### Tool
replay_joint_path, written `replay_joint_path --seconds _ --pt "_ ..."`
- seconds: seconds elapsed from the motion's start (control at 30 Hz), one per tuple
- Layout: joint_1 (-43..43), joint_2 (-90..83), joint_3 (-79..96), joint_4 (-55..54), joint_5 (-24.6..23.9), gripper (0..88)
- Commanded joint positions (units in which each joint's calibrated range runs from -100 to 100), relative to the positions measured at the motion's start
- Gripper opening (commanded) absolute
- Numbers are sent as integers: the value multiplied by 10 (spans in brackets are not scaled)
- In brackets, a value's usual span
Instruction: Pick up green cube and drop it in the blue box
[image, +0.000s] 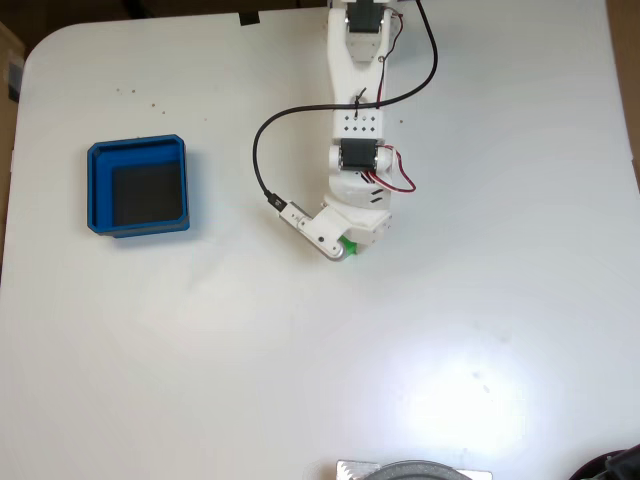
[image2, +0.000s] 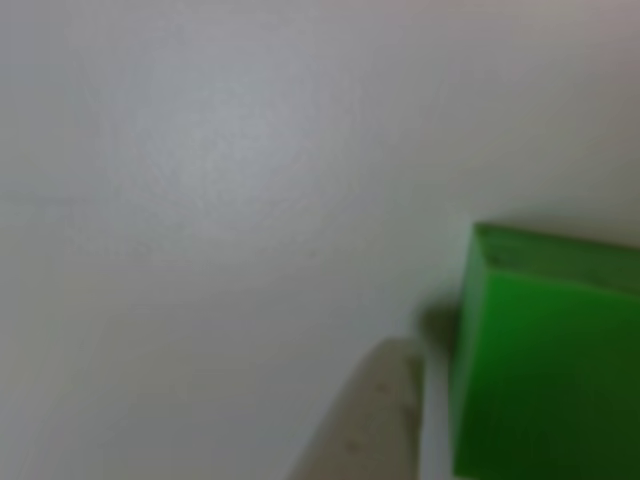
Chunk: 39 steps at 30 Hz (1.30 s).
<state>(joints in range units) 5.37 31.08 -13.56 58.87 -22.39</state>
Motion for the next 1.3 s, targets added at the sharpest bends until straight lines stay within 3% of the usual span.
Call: replay_joint_path --seconds 0.0,0.47,0.97,1.27 --pt "4 -6 -30 -36 1 301" --pt "5 4 -31 -43 -1 292" --pt "7 1 -31 -38 1 26" --pt "17 -37 -32 -37 1 20"
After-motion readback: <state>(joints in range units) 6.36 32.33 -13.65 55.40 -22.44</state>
